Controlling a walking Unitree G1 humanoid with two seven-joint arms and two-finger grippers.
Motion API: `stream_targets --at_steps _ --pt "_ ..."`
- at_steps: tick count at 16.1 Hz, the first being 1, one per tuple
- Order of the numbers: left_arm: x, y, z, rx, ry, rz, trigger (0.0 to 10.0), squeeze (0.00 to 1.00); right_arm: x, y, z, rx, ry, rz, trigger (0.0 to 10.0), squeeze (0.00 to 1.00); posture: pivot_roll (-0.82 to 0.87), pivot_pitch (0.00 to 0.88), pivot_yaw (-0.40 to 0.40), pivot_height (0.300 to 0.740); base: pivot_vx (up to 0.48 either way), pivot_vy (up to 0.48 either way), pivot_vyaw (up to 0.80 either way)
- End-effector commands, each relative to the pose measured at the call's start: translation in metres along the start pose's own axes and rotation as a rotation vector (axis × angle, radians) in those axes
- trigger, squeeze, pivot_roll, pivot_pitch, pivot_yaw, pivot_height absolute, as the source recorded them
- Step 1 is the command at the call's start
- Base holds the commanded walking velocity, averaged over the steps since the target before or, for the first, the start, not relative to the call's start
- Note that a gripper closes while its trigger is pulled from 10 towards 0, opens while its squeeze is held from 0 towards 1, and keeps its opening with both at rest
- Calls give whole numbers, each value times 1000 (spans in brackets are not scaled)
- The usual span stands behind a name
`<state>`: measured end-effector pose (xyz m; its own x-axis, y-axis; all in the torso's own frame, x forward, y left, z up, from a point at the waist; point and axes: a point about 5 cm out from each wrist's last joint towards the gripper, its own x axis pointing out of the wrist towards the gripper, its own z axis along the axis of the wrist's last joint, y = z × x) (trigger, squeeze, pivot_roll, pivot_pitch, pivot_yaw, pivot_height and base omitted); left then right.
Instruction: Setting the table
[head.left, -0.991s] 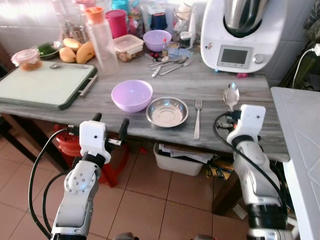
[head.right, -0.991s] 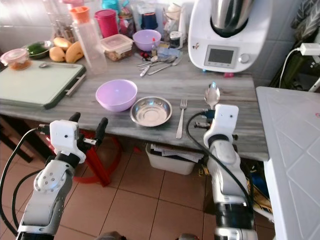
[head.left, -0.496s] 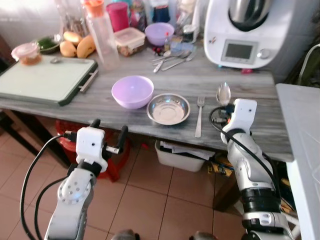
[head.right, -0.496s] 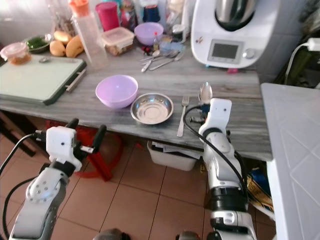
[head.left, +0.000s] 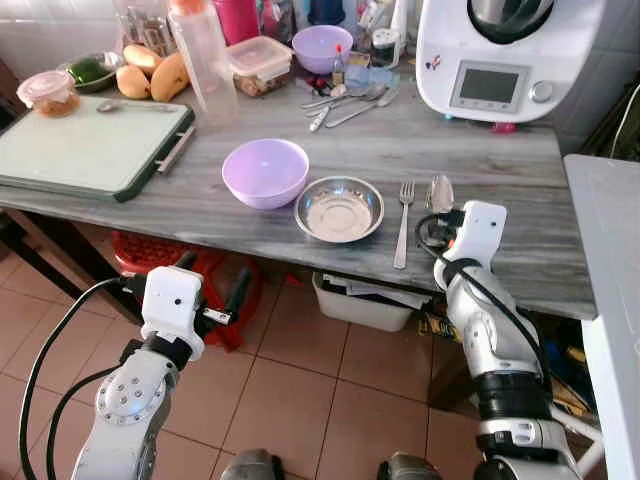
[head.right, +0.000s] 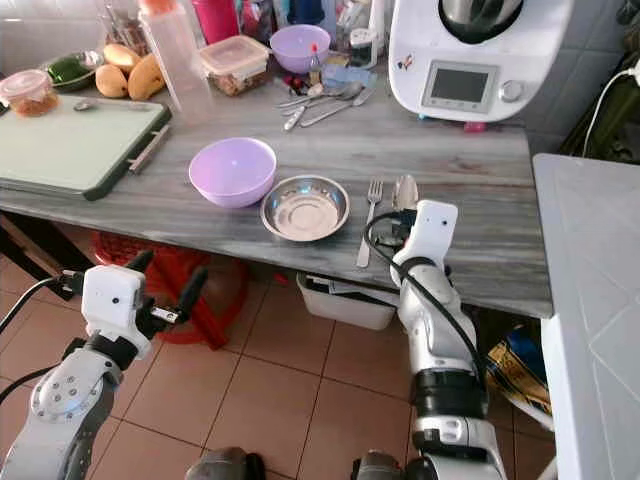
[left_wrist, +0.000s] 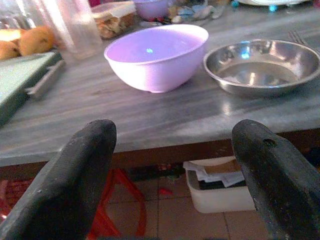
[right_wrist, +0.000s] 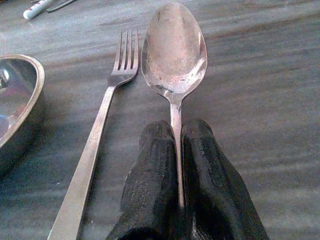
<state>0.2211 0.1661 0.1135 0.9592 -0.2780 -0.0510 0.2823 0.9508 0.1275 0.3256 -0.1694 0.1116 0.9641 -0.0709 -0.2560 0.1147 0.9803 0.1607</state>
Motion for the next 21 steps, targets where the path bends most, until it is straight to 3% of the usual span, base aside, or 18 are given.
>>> stream_targets --at_steps 1,5,8,21 --pt "-2 3 3 6 -2 5 10000 0 2 1 3 20 3 -10 10000 0 45 114 83 740 0 0 0" --pt "-5 1 4 -3 9 -8 10000 0 4 -6 0 79 32 -48 10000 0 47 117 82 740 0 0 0" --pt "-4 -1 4 -8 12 -17 10000 0 7 -1 4 93 30 -35 10000 0 49 118 81 740 0 0 0" --pt "-1 -5 4 -23 14 -32 10000 0 14 4 6 95 48 -16 10000 0 51 116 80 740 0 0 0"
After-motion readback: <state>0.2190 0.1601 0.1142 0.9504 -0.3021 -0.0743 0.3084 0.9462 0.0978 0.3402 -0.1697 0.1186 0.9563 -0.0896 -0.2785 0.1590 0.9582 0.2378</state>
